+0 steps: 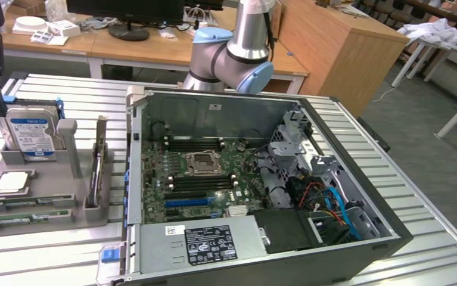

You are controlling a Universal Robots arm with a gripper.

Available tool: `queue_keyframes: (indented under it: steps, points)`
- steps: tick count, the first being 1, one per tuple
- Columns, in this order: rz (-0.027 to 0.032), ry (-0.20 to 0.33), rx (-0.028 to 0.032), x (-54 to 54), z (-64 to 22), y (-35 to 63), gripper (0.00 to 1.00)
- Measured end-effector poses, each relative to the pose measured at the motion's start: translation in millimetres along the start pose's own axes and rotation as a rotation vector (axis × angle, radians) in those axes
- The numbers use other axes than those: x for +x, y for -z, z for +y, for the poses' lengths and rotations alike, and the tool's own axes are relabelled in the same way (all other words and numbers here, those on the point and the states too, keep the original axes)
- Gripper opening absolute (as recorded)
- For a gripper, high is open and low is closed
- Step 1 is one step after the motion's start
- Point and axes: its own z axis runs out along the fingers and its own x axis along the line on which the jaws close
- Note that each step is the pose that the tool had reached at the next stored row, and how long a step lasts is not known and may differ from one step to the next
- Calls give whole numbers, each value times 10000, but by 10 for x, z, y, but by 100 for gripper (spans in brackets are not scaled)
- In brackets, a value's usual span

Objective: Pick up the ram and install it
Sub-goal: 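Pick up the ram and move it above insertion slot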

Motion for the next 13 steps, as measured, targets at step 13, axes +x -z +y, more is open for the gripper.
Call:
queue_keyframes:
  steps: [13]
  points:
    - [-9,-222,2,0,8,-3,11]
